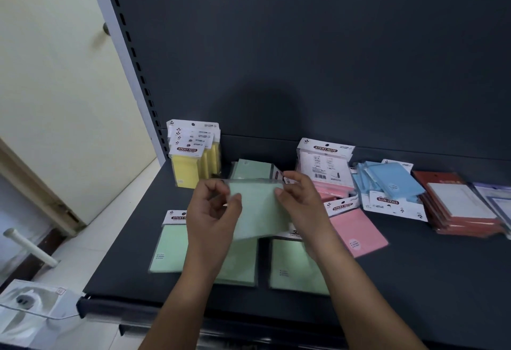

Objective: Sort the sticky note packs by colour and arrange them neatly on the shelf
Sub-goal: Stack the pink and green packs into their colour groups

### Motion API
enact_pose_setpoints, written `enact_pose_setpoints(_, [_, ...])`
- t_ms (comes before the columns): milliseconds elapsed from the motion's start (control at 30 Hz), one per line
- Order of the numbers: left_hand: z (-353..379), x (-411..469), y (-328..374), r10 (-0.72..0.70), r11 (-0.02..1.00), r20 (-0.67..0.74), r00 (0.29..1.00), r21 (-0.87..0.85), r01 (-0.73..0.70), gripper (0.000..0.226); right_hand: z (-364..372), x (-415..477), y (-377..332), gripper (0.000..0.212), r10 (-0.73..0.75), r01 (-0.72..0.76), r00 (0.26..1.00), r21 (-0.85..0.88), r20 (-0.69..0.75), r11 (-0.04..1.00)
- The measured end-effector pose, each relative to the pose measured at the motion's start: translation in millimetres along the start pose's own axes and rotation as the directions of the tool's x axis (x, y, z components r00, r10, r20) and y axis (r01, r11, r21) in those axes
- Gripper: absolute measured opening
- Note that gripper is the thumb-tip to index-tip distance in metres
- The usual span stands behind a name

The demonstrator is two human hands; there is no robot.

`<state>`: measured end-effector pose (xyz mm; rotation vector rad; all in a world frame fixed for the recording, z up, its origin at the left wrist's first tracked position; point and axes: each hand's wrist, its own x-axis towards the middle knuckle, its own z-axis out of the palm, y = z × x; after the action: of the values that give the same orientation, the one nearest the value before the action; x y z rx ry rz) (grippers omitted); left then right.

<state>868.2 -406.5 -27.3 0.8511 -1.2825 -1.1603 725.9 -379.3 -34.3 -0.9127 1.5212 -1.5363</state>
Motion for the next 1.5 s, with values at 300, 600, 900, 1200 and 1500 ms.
enact_pose_setpoints(300, [18, -21, -20, -0.177, 0.922, 0.229, 0.957, 0.379, 0.08, 0.04, -43, -37, 24, 0.025, -0.166, 0.094, 0.958, -0.291, -0.233, 0.952])
enact_pose_setpoints(600, [45, -46, -31, -0.233, 0.597, 0.426, 0.874, 0.772, -0.217, 0.056, -54, -58, 42, 0.024, -0.225, 0.004, 0.951, -0.72, -0.211, 0.694])
enact_pose_setpoints(900, [50, -57, -27, -0.292, 0.46, 0.422, 0.858, 0.849, -0.261, 0.044, -57, -61, 36, 0.042, -0.079, -0.103, 0.98, -0.807, -0.182, 0.582])
enact_pose_setpoints(1200, [48, -51, -31, -0.282, 0.452, 0.438, 0.854, 0.846, -0.284, 0.041, -52, -52, 29, 0.019, -0.034, -0.079, 0.993, -0.866, -0.11, 0.495])
enact_pose_setpoints(1500, [24, -7, -44, -0.029, 0.633, 0.333, 0.943, 0.736, -0.24, 0.038, -43, -33, 3, 0.032, -0.001, -0.012, 1.0, -0.943, -0.013, 0.333])
